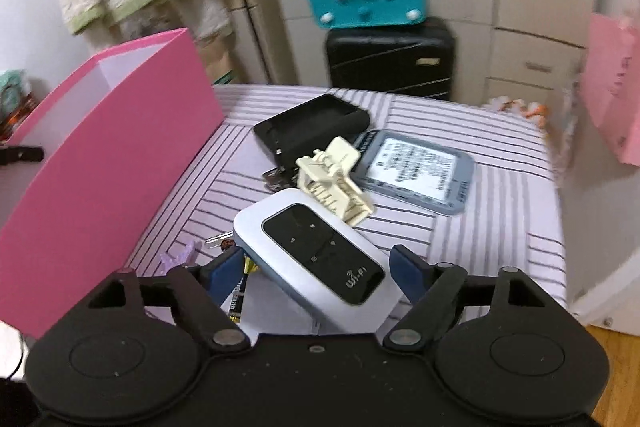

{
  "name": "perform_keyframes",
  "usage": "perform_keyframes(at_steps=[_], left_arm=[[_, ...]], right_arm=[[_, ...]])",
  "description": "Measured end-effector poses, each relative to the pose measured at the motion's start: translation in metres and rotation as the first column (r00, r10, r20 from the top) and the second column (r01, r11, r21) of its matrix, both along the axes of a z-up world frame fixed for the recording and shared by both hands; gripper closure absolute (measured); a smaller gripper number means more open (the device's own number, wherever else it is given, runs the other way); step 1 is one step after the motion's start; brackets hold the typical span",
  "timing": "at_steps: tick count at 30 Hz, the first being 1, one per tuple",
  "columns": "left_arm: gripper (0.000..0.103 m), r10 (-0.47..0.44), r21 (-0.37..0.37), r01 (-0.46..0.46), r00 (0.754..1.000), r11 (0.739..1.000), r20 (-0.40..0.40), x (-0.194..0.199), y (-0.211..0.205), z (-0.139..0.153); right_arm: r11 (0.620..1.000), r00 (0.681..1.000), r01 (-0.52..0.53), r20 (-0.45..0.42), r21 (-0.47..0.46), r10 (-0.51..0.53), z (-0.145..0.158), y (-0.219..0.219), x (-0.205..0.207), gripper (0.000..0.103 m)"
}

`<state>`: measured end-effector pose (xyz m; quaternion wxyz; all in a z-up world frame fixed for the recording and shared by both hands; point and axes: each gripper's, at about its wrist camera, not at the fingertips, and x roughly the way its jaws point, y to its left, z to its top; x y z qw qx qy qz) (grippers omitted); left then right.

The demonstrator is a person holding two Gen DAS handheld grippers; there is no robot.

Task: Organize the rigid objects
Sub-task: 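Return the right gripper and grasp the white Wi-Fi router, then carry the white router into the box and release it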

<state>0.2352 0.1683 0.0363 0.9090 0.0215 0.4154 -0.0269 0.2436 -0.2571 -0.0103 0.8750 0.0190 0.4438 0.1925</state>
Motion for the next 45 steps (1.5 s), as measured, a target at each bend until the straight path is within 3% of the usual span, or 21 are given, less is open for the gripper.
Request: perform_keyframes(at_steps=[8,12,16,19,35,45], left_arm=[[0.1,-0.01,0.016,0.01,1.0,1.0,0.002,0.001,-0.001,0.0],[0.1,-0.009,0.014,0.009,1.0,1.0,0.002,0.001,-0.003,0.0],[0.1,-0.007,0.009,0.007,1.0,1.0,0.001,0.001,-0.002,-0.001],[0.1,-0.008,0.01,0.008,1.0,1.0,0.001,0.0,-0.002,-0.001],[0.1,0.0,-0.009,0.0,1.0,1.0,0.001,-0.001,0.002,-0.001],[0.099,0.001,-0.015,-0.001,1.0,1.0,0.0,-0.001,0.001,0.0]], right_arm=[[0.992,0.991,-0.12,-0.064,0.025,0.121,-0.005,0.001,0.024,0.02],[0.985,0.985,-0.135,-0.098,0.106,0.145,-0.013,-0.012,0.036,0.019],[0.98,0.981,-0.148,-0.106,0.136,0.163,-0.012,-0.014,0.04,0.033],[0.983,0.983,-0.137,-0.108,0.125,0.15,-0.01,-0.006,0.037,0.037],[0.992,0.993,-0.12,-0.004,0.042,0.121,0.025,0.021,0.012,0.037],[0.985,0.984,-0.169,0.07,0.036,0.166,0.051,0.047,0.004,0.038]])
